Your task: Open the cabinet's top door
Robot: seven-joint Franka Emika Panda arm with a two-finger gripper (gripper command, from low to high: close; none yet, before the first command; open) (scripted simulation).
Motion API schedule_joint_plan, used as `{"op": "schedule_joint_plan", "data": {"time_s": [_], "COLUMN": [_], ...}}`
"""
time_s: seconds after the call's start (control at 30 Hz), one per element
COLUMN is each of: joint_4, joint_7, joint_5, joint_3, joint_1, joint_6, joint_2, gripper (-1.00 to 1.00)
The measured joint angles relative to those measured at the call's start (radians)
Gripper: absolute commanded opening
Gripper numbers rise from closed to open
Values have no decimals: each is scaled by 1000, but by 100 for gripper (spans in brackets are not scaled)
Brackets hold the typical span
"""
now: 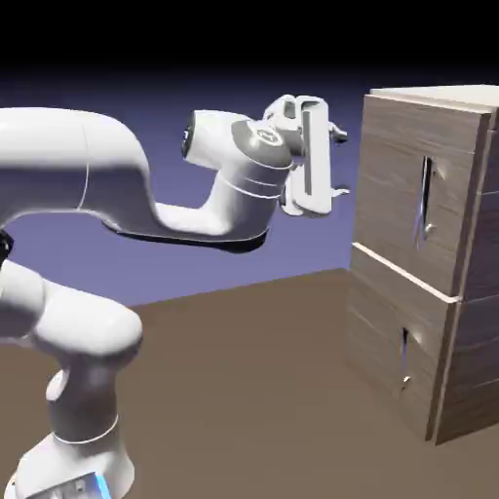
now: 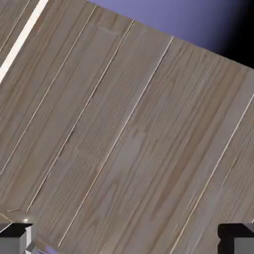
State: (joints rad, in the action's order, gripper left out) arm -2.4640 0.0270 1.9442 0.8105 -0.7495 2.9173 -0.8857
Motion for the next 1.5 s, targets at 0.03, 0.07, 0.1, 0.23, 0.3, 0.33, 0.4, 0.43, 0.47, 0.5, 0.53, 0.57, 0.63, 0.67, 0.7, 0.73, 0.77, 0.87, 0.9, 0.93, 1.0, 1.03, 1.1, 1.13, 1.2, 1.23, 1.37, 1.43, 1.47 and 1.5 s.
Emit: {"op": "schedule_joint_plan", "data": {"time_s": [0.03,0.07,0.1,0.23,0.3,0.33,0.4,0.43,0.47,0.5,0.53,0.57,0.63,0.67,0.7,0.73,0.77,0.87,0.9,0.93,1.0,1.03,1.1,1.13,1.2,1.23,1.37,1.43,1.47,1.5], "joint_4": [8,15,23,54,70,77,93,101,108,116,124,132,147,155,163,167,167,254,281,307,307,277,225,204,169,155,113,100,94,88], "joint_7": [17,34,52,120,155,172,206,223,241,258,275,292,326,344,361,372,372,371,371,371,371,335,258,218,139,102,-33,-93,-119,-143], "joint_5": [43,87,130,304,391,435,522,565,609,652,696,739,826,870,913,941,941,948,951,953,953,953,953,953,953,953,953,953,953,952], "joint_3": [18,36,54,127,163,181,218,236,254,272,290,308,345,363,381,392,392,452,471,489,490,467,418,392,336,307,183,118,85,52], "joint_1": [-16,-33,-49,-115,-148,-165,-198,-214,-231,-247,-264,-280,-313,-330,-346,-357,-357,-466,-500,-534,-534,-498,-425,-389,-317,-280,-135,-63,-27,10], "joint_6": [-3,-5,-8,-19,-24,-27,-32,-35,-37,-40,-43,-46,-51,-54,-56,-58,-58,-67,-70,-73,-73,-100,-145,-161,-186,-196,-217,-220,-221,-223], "joint_2": [-7,-14,-21,-49,-64,-71,-85,-92,-99,-106,-113,-120,-134,-141,-148,-153,-153,-129,-122,-115,-115,-86,-23,9,73,103,206,248,267,283], "gripper": [100,100,100,100,100,100,100,100,100,100,100,100,100,100,100,100,100,100,100,-100,-100,-100,-100,-100,-100,-100,-100,-100,-100,-100]}}
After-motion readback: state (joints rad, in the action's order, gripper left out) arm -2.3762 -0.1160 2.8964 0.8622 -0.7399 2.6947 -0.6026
